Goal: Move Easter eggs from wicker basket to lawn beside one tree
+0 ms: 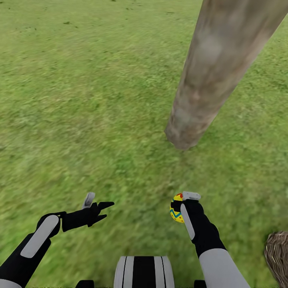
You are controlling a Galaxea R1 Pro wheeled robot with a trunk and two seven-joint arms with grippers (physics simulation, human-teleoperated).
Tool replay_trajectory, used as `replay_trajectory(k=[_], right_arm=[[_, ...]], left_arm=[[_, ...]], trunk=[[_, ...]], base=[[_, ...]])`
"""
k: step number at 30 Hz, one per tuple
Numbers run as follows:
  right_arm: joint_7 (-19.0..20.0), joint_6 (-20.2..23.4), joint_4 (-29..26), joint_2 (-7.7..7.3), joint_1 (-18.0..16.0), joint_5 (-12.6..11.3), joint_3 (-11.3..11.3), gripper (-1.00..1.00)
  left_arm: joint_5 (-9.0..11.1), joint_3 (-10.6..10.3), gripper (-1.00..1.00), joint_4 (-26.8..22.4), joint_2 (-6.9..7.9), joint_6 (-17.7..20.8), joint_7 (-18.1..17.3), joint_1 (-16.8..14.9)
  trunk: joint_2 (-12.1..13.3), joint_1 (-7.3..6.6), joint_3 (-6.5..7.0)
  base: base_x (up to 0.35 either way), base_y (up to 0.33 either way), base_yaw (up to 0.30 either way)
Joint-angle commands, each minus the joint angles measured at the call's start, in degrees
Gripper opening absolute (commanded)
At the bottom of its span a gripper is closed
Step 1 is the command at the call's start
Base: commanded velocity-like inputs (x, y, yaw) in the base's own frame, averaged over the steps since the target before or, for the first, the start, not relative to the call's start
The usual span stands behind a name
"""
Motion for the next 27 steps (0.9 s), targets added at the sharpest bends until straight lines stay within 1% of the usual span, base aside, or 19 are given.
replay_trajectory(k=[1,7,13,20,27], right_arm=[[-0.3,0.2,-0.1,0.05,0.0,-0.3,-0.1,-1.0],[-0.4,0.1,0.0,0.05,0.0,-0.3,-0.1,-1.0],[-0.4,0.1,-0.2,0.05,0.0,-0.3,0.0,-1.0],[-0.4,0.1,-0.2,0.05,0.0,-0.3,0.0,-1.0],[-0.4,0.1,-0.3,0.05,0.0,-0.3,0.0,-1.0]], left_arm=[[-0.5,-0.1,1.0,0.0,0.04,0.1,-0.5,0.0],[-0.5,-0.1,1.0,0.0,-0.71,0.1,-0.5,0.0],[-0.5,-0.1,1.0,-0.1,-0.75,0.1,-0.5,0.0],[-0.5,-0.6,1.0,-0.2,-0.75,0.1,-0.5,0.0],[-0.5,-0.6,1.0,-0.2,-0.75,0.1,-0.5,0.0]], trunk=[[0.0,-0.01,-0.12],[0.0,-0.01,-0.65],[0.0,-0.01,-1.18],[0.0,-0.01,-1.8],[-0.1,0.17,-3.5]], base=[[0.0,0.0,0.0],[0.0,0.0,0.0],[0.0,0.0,0.0],[0.0,0.0,0.0],[0.0,0.0,0.0]])
